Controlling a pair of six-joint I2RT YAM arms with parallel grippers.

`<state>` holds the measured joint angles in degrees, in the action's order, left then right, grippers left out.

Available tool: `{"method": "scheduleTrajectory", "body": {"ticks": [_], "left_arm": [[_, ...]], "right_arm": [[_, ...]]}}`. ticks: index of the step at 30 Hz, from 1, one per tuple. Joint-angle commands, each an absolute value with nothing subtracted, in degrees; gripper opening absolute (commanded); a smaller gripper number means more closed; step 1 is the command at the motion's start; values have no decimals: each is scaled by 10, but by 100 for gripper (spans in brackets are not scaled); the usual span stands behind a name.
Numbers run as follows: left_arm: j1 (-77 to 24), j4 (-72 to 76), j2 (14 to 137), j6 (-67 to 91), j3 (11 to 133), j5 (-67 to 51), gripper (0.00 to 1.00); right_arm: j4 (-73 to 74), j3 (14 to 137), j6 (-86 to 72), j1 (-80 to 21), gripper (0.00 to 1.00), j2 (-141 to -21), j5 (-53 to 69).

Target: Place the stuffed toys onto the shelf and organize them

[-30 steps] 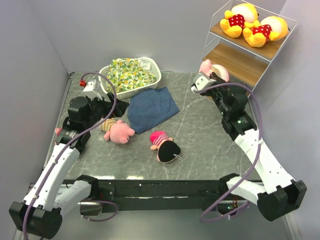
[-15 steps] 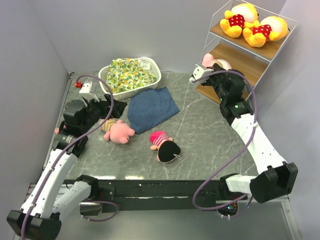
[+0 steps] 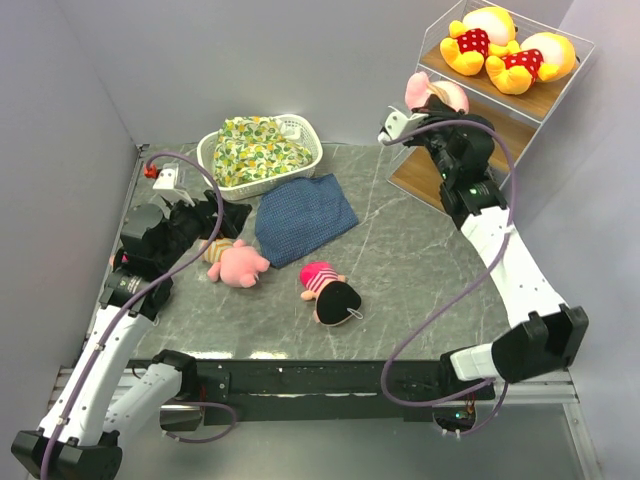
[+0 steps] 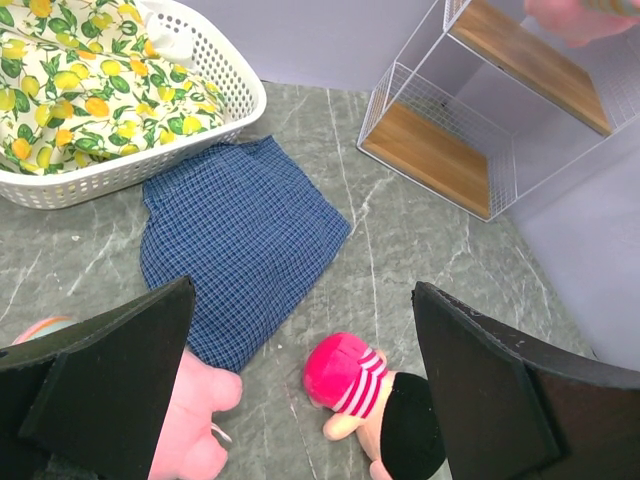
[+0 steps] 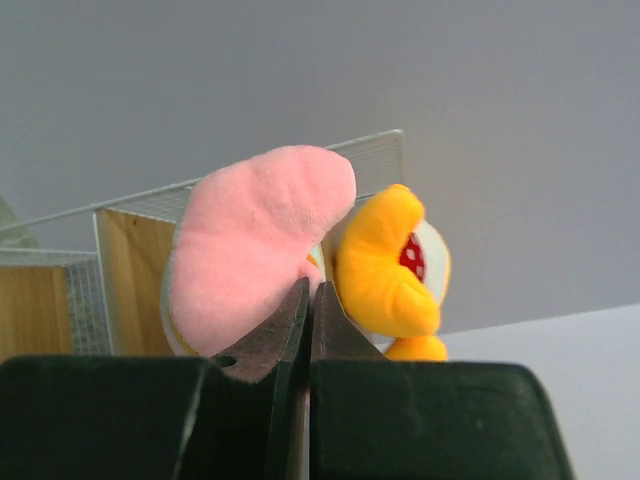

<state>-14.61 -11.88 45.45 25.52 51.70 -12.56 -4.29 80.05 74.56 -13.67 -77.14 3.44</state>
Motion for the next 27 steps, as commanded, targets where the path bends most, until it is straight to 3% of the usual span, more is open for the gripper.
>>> {"method": "scheduleTrajectory", "body": {"ticks": [1,10,19,27], "left_arm": [[-148,-103,446,245,512,-133,96],[-148,-106,439,242,510,-125,96],[-148,-105,442,239,509,-124,96],[-148,-103,443,238,510,-121,96]], "right_arm": [[-62,822,795,-120,0,-806,32],[-58,806,825,-80,0,-860,36],[-26,822,820,-56,0,-878,135],[-104,796,893,-35,0,-918,154]]}}
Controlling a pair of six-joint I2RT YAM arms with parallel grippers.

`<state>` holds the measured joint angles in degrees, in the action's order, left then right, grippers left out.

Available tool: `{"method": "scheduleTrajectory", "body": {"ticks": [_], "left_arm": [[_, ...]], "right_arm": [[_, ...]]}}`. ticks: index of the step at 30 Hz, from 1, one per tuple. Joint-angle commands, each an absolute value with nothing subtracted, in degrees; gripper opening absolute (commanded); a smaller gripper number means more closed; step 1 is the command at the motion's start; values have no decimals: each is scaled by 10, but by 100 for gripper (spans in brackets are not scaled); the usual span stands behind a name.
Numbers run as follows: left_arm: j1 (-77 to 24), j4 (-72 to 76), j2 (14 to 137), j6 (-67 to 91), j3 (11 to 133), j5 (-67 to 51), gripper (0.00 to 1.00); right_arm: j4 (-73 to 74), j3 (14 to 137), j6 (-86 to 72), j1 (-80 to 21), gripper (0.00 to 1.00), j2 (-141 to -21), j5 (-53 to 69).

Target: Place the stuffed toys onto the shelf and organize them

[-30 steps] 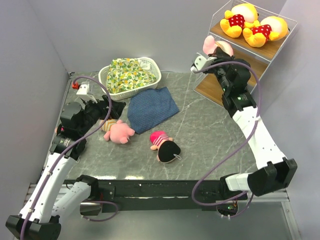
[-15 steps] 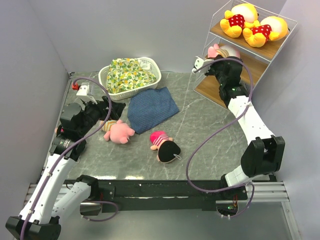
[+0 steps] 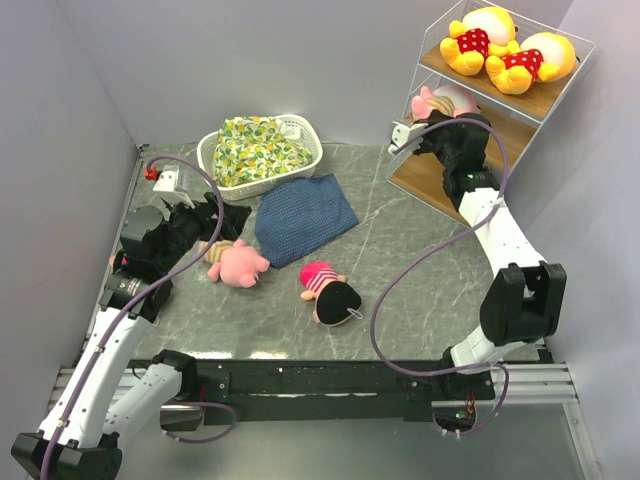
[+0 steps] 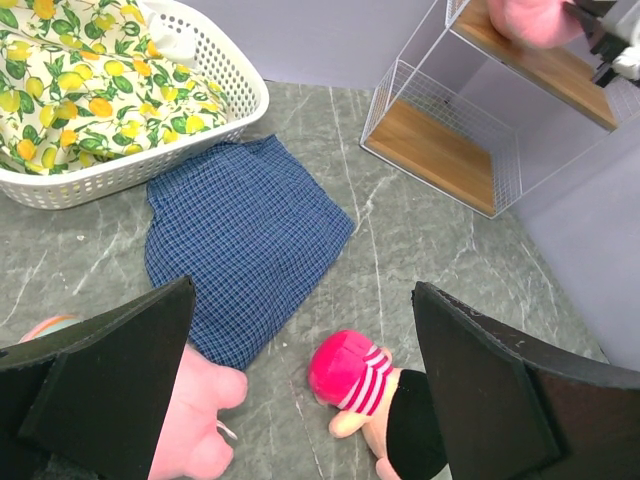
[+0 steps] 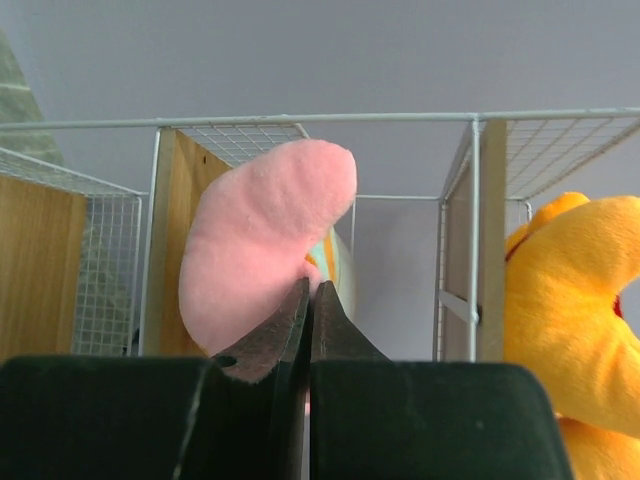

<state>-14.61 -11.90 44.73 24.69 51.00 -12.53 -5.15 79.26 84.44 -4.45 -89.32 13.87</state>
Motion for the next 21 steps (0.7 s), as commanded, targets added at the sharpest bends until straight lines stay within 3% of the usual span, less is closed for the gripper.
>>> {"method": "scheduleTrajectory", "body": {"ticks": [1,16,21], "left_arm": [[-148,-102,443,238,510,-123,96],[-148,-105,452,236,513,-130,96],[-148,-105,448,235,514,-127,96]], "right_arm": [[-107,797,897,-33,0,-926,156],[-166,827,920,-40,1,-979,128],[-163,845,921,-43,12,-992,113]]}}
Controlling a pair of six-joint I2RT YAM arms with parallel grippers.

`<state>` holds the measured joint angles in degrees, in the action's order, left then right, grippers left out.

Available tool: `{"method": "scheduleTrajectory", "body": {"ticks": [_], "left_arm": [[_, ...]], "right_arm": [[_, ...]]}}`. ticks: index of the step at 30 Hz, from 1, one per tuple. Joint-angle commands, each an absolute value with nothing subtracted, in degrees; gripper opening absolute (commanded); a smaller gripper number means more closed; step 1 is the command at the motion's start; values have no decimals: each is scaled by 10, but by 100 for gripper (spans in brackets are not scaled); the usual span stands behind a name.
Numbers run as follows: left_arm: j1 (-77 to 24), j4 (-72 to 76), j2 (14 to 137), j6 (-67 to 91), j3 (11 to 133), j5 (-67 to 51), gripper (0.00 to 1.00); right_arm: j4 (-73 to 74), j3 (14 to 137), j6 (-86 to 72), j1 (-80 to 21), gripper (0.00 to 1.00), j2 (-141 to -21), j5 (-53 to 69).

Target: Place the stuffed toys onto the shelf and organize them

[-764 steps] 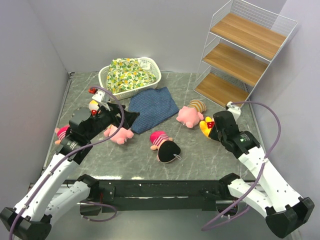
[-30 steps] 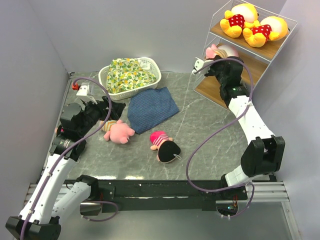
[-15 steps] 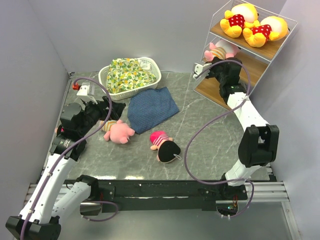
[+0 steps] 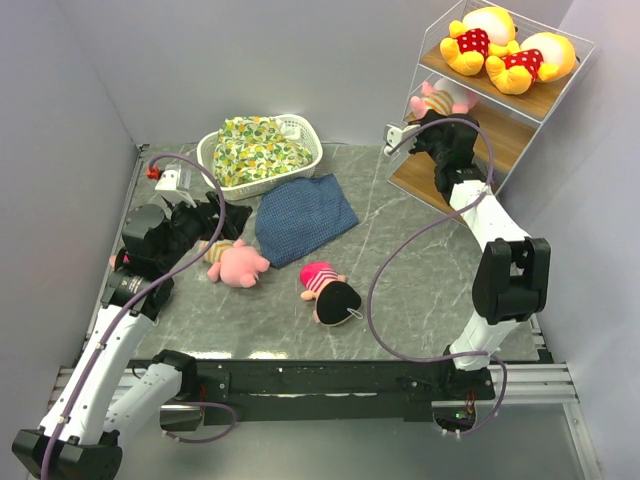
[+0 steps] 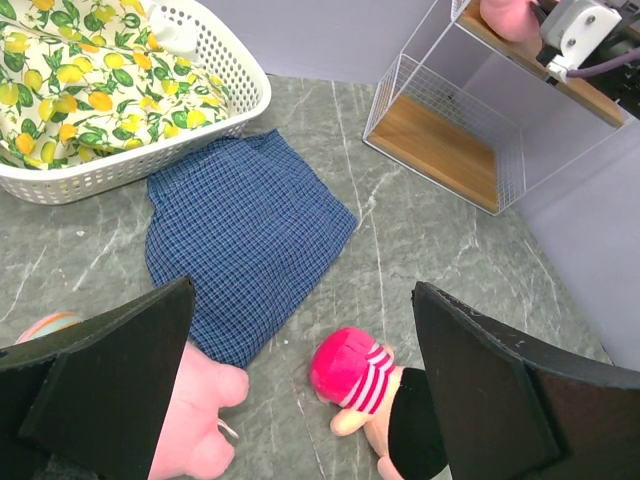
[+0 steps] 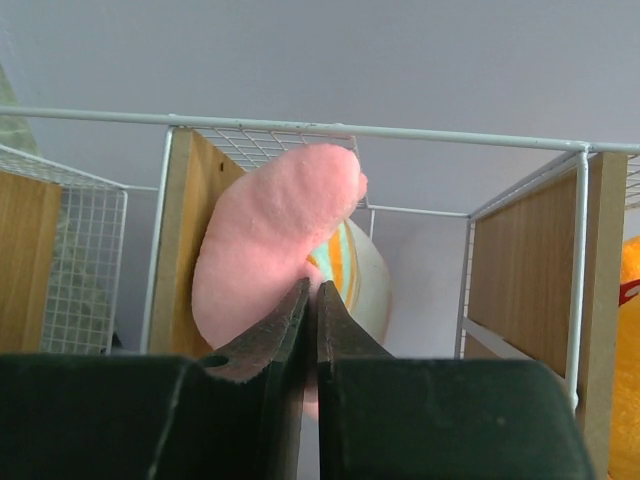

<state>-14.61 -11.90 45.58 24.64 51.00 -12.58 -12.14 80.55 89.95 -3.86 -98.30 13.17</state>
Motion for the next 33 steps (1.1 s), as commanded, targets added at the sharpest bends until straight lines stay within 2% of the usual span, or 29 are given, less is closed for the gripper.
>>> {"method": "scheduleTrajectory", "body": {"ticks": [1,4,6,10,11,14,21,26,27,28,29,30,33], "left_arm": [[-148,-105,448,234,514,-126,96],[-148,-105,449,234,514,-123,96],[-148,-104,450,234,515,-125,96],[-148,-104,455,235,515,-123,96],[-148,-104,456,235,515,-120,96],[-147,-110,462,235,516,-105,96],[-147,-114,472,236,513,-60,96],[-147,-134,481,273,510,50,96],[-147,-142,489,284,512,76,97],[-147,-152,495,307,515,126,96],[-147,-181,499,320,527,143,96],[-147,-195,510,333,533,161,96],[-147,-263,524,418,552,211,96]], "right_arm": [[-167,846,922,-45,13,-995,111],[-177,845,914,-45,17,-993,114],[-177,844,904,-45,24,-990,122],[-185,832,862,-46,50,-965,151],[-195,823,849,-47,63,-958,159],[-195,810,815,-56,74,-932,182],[-198,753,681,-98,75,-836,200],[-267,606,508,-178,75,-699,216],[-276,586,436,-215,74,-662,210],[-293,558,388,-232,69,-645,196],[-301,549,335,-249,67,-629,128],[-301,543,223,-284,67,-601,88],[-193,572,21,-316,61,-572,-45]]}}
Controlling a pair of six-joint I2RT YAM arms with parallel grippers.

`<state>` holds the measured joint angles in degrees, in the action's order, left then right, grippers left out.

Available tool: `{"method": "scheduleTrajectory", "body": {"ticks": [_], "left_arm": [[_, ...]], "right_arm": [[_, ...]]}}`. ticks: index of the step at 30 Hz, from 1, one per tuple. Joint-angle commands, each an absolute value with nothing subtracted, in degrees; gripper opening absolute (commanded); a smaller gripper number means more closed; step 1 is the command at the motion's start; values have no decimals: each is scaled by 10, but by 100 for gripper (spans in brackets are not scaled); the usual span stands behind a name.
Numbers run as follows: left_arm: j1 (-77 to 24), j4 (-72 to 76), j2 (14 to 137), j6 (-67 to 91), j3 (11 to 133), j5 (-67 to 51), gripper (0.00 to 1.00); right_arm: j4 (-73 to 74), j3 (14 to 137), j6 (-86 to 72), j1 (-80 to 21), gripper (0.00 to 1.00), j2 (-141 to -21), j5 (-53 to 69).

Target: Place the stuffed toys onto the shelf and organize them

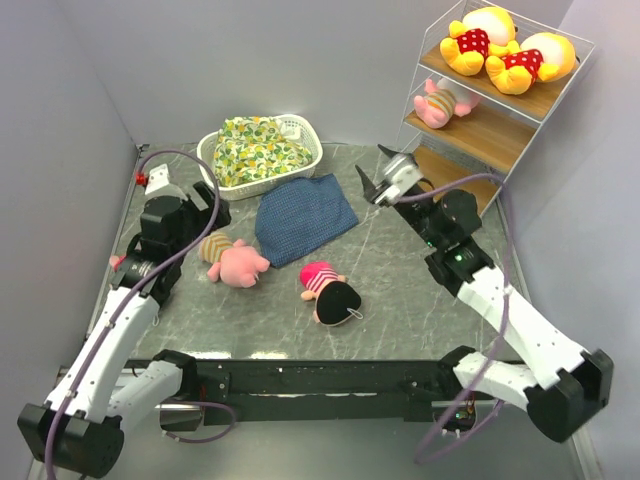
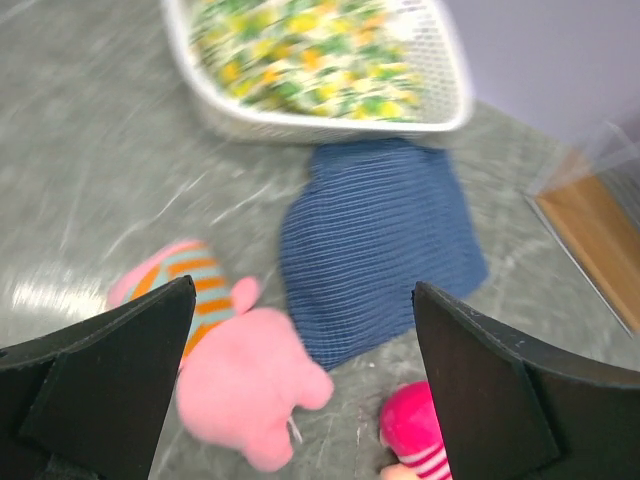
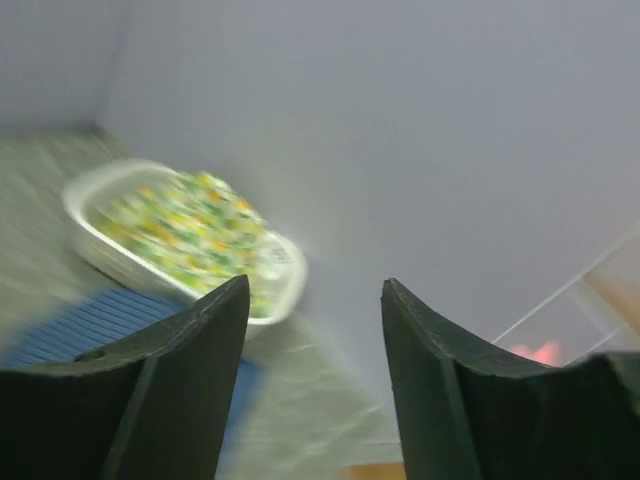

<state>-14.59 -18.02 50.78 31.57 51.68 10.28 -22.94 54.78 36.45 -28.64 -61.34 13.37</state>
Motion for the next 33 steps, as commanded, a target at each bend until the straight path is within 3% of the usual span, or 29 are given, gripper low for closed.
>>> {"method": "scheduleTrajectory", "body": {"ticks": [1,7,10,20,27,33], "left_arm": [[-147,-274,526,434,553,217,96],[-146,-311,517,577,502,221,97],[-140,-324,523,623,481,227,97],[-26,-348,588,718,411,153,97],[-18,-179,611,615,370,58,96],[-54,-143,639,513,391,23,96]], "right_arm": [[-99,608,-35,-318,57,-571,-67],[208,714,-238,-317,60,-575,-64],[249,694,-270,-317,60,-557,-24],[214,556,-279,-317,59,-504,26],[203,531,-265,-317,61,-511,66],[189,512,-242,-318,66,-499,62]]}}
